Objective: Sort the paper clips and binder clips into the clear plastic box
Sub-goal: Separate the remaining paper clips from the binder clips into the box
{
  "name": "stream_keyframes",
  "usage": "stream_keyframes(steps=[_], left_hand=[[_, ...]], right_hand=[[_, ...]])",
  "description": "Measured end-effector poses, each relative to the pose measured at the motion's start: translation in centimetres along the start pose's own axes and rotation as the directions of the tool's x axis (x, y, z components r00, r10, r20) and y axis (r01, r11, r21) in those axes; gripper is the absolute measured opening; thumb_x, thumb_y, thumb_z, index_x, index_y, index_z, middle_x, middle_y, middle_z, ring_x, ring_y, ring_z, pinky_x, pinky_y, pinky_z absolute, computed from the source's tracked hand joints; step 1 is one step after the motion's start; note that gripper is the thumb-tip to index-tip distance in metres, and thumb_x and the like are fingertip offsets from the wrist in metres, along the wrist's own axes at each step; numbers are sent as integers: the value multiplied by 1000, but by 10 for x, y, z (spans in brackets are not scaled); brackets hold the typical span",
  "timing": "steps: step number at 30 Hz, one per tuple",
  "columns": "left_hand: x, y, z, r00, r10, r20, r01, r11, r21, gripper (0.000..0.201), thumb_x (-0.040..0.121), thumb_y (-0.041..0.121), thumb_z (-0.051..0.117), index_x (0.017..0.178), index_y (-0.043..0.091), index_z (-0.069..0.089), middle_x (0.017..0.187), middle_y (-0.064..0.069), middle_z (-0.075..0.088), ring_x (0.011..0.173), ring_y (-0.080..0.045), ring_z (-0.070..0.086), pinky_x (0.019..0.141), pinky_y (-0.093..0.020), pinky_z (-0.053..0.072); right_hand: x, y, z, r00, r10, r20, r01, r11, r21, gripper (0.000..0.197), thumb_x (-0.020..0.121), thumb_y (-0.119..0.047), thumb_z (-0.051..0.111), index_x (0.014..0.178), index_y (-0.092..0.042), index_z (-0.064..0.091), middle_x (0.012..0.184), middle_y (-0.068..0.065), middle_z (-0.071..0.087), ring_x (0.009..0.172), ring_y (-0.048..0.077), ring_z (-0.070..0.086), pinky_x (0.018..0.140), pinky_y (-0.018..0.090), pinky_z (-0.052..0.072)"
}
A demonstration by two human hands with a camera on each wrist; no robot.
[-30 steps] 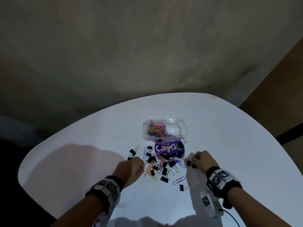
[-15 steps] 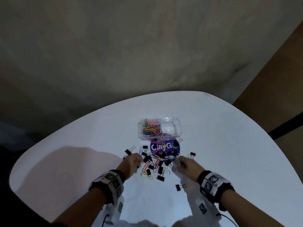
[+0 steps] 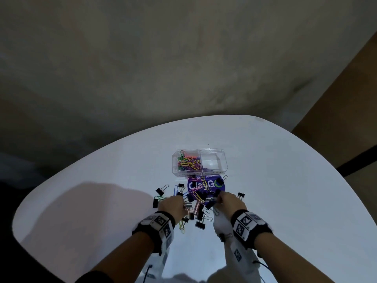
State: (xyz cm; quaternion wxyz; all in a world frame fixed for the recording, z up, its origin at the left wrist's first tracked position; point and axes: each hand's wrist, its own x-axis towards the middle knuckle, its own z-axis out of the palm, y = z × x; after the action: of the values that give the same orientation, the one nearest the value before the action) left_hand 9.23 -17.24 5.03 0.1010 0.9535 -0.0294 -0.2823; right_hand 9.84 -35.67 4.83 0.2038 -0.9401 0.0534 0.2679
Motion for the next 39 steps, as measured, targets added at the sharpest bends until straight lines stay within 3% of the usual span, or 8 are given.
stream_keyframes(steps=[6,9,13,17,27,31,34,39], left_hand=[[-8,-30,-12,998,13,-64,-21,992,-122,16,93,27,47,88,19,59,109,-9,63,106,-27,60,88,-31,46],[-12,-55,-10,981,7,-194,-51,973,-225,28,92,22,46,66,26,37,91,-3,61,91,-25,61,72,-25,37],[-26,-61,-11,974,165,-158,-183,977,-108,33,96,14,33,120,33,46,89,0,58,85,-27,61,79,-28,44],[-43,-56,-6,945,327,-13,-325,944,63,32,91,15,39,122,19,47,91,-8,61,79,-28,55,76,-26,39],[-25,-40,-1,943,323,78,-332,925,183,31,93,35,47,119,19,49,119,-6,65,110,-26,59,93,-30,43],[-19,-38,-2,952,300,51,-305,935,182,30,95,33,41,115,13,54,121,-5,62,113,-24,57,93,-30,42],[-22,-44,-3,955,288,-76,-283,956,76,51,91,42,18,111,9,52,108,-10,60,103,-28,58,84,-31,42],[-17,-60,-6,960,184,-213,-240,930,-277,19,98,20,36,107,10,48,78,-5,50,70,-23,48,69,-29,40]], right_hand=[[7,12,-13,999,-15,-32,15,1000,-10,14,94,-20,40,90,-12,51,111,18,57,104,33,59,84,35,44],[0,17,-19,993,-99,-71,104,992,69,10,94,-18,38,84,-18,36,91,14,58,86,32,61,70,30,38],[-23,-4,-13,938,-327,112,341,929,-143,47,92,-11,37,135,-26,27,82,8,55,77,27,58,68,28,35],[-42,-12,-2,819,-461,342,569,734,-371,57,94,-11,34,144,-36,22,120,14,57,106,31,58,76,33,41],[-18,-30,-1,916,-387,105,400,872,-281,29,97,-24,38,122,-10,43,120,14,56,102,33,59,79,38,45],[-9,-53,12,977,-197,76,211,920,-330,46,89,-37,53,120,-6,40,114,14,64,105,32,61,82,39,49],[-6,-50,17,989,-111,94,134,945,-299,36,89,-22,52,120,-4,44,119,16,61,110,32,59,88,39,48],[-3,-33,8,981,-161,110,180,966,-186,22,94,-22,42,107,-7,53,106,14,65,99,29,62,81,35,48]])
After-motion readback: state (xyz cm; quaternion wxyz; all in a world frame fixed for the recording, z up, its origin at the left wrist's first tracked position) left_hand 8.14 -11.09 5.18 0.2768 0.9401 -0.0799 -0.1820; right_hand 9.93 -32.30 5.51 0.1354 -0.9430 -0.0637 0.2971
